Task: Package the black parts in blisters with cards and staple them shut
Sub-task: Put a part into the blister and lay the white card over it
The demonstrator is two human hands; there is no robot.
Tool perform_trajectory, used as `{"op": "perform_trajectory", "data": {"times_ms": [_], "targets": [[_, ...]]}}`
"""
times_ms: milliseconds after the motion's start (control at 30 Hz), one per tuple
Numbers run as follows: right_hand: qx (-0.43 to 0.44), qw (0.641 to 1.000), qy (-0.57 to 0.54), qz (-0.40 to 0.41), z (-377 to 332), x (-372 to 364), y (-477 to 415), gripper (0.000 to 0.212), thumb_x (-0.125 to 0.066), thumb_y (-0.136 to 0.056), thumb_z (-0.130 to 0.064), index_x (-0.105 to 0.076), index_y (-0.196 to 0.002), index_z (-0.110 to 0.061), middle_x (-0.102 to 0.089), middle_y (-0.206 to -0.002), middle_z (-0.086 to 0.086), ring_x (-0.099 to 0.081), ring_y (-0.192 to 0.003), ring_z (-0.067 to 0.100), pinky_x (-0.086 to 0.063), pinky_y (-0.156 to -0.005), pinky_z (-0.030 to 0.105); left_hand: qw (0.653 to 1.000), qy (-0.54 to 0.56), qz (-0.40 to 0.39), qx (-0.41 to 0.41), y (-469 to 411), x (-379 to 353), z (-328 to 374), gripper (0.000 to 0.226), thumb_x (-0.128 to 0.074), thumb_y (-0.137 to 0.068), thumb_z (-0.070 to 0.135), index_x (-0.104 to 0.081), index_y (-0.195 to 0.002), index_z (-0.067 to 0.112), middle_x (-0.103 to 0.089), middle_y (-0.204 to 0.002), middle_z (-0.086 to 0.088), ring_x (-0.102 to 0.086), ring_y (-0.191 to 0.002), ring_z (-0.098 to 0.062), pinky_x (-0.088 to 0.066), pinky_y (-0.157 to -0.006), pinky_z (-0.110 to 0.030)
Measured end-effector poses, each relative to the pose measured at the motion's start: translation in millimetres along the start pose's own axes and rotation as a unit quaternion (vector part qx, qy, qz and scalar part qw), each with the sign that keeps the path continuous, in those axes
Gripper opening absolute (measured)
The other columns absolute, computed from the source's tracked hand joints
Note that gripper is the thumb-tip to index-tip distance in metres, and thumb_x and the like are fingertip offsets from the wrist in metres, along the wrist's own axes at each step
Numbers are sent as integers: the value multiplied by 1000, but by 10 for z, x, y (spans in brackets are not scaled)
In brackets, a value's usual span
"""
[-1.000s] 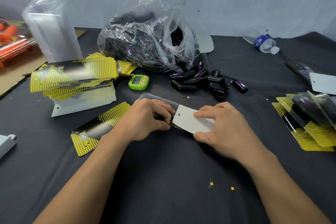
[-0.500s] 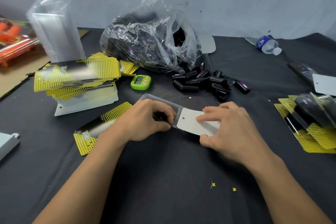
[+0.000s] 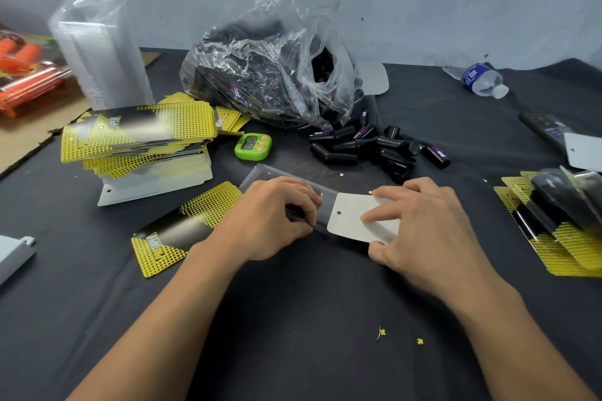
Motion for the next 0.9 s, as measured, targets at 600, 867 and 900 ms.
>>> {"op": "perform_trajectory", "data": {"times_ms": [600, 867, 900], "targets": [[38, 995, -2, 94, -163, -27, 59, 32, -95, -43, -28, -81, -71, -35, -76, -108, -6, -60, -97, 27, -29, -84, 35, 1000, -2, -12, -23, -2, -37, 2, 23, -83, -75, 10, -68, -73, 28, -70, -110, 22, -53, -118, 10, -36, -95, -6], [17, 995, -80, 54, -78, -87, 35, 29, -89, -61, -31, -82, -87, -39, -69, -125, -12, -41, -112, 10, -34, -95, 32, 999, -5, -2, -32, 11, -19, 42, 21, -81, -76, 11, -69, -78, 27, -70, -105, 19, -58, -113, 1, -44, -96, -23], [12, 995, -93, 42, -59, -93, 21, 29, -87, -63, -33, -82, -90, -41, -67, -128, -15, -39, -115, 7, -29, -95, 28, 999, -10, -3, -33, 13, -19, 49, 19, -81, -76, 12, -69, -78, 27, -70, -105, 19, -59, -112, 0, -46, -96, -27]]}}
Point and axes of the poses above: each hand's wrist, its own y-axis away from the middle knuckle, its own x-axis out of the back of the hand, z = x × y, the point moved 3 cm from there along -y, towards the middle knuckle
